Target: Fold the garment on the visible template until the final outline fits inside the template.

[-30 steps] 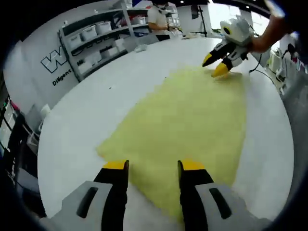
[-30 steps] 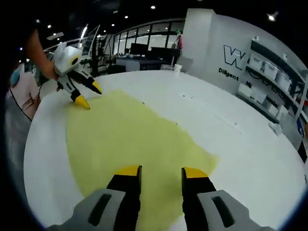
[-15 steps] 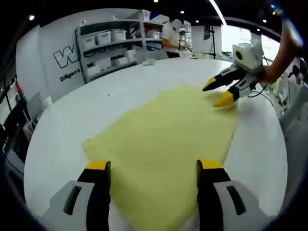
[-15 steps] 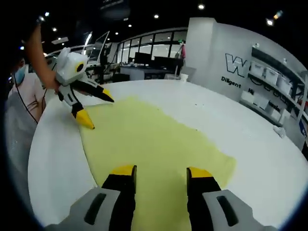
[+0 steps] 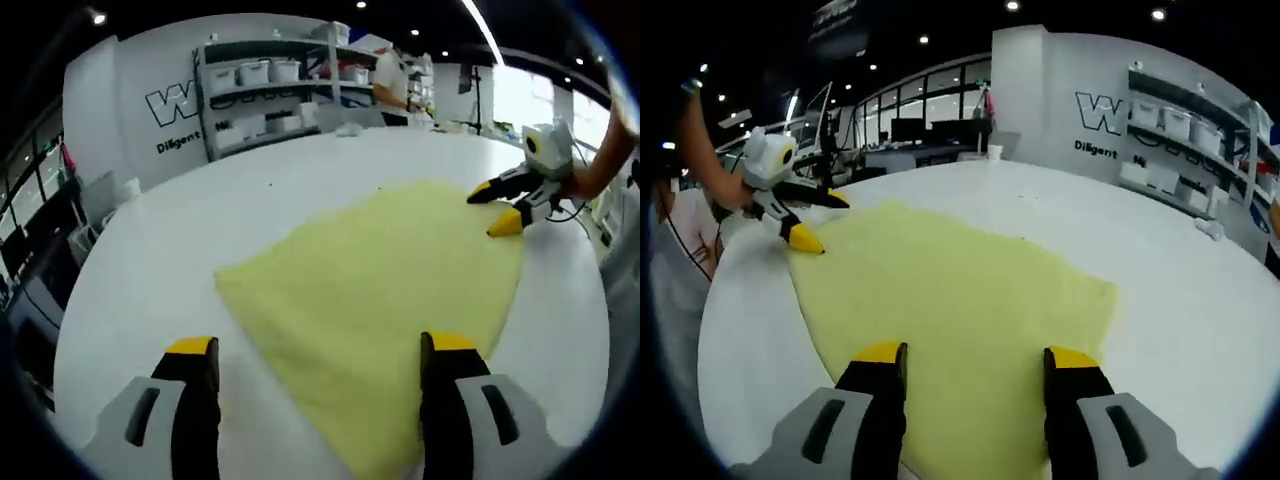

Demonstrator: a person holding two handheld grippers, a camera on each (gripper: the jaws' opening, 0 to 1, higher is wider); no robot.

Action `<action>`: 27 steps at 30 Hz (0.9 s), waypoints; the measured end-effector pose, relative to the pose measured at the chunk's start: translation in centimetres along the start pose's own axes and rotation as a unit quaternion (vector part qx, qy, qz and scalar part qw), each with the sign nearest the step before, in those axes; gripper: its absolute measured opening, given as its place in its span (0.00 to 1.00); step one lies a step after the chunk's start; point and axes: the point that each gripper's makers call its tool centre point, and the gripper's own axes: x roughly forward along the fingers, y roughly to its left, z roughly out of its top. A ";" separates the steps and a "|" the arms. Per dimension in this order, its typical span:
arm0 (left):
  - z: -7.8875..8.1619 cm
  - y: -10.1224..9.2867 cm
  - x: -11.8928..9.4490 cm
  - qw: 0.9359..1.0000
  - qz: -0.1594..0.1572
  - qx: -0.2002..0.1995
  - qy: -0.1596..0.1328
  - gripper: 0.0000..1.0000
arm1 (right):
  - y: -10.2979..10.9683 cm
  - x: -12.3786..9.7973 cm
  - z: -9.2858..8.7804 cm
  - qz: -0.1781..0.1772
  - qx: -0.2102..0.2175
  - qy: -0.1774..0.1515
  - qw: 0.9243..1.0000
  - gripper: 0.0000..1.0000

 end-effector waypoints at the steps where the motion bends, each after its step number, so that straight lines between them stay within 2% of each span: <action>1: 0.1 0.2 0.1 1.000 0.005 0.002 -0.001 0.74 | -0.4 0.1 0.1 -0.005 -0.001 0.001 1.000 0.53; 3: -0.2 0.9 0.6 1.000 0.025 0.005 0.012 0.73 | -1.0 0.2 0.1 -0.015 -0.003 0.002 1.000 0.53; 6: -0.2 2.0 0.9 0.999 0.039 -0.003 0.008 0.72 | -2.1 0.0 0.1 -0.033 -0.004 0.003 0.999 0.49; 9: -0.4 3.3 0.4 0.998 0.062 -0.020 0.011 0.75 | -3.1 -0.2 0.0 -0.047 0.001 0.004 0.999 0.48; 11: -0.6 4.0 0.0 0.996 0.074 -0.039 0.014 0.82 | -3.7 -0.4 -0.2 -0.054 0.009 0.005 0.999 0.49; 14: -0.4 4.3 -0.2 0.997 0.076 -0.027 0.012 0.84 | -4.4 -0.8 -0.3 -0.066 0.012 0.007 0.998 0.47; 15: -0.3 4.6 -0.3 0.996 0.081 -0.017 0.012 0.81 | -4.6 -0.8 -0.3 -0.070 0.005 0.008 0.997 0.47; 16: -0.5 5.3 -0.7 0.995 0.099 -0.008 0.022 0.78 | -4.7 -0.9 -0.3 -0.071 0.003 0.008 0.997 0.47; 19: -0.7 5.8 -1.1 0.994 0.104 -0.014 0.023 0.74 | -5.3 -1.3 -0.5 -0.080 0.011 0.010 0.997 0.47; 21: -0.8 5.9 -1.4 0.994 0.104 -0.022 0.028 0.75 | -5.5 -1.4 -0.5 -0.085 0.013 0.010 0.996 0.47; 24: -0.4 5.2 -2.0 0.995 0.100 -0.003 0.026 0.71 | -5.2 -1.8 -0.2 -0.084 0.009 0.009 0.996 0.42; 27: 0.5 3.6 -2.3 0.997 0.078 -0.009 0.008 0.71 | -4.2 -2.1 0.4 -0.070 0.016 -0.003 0.997 0.42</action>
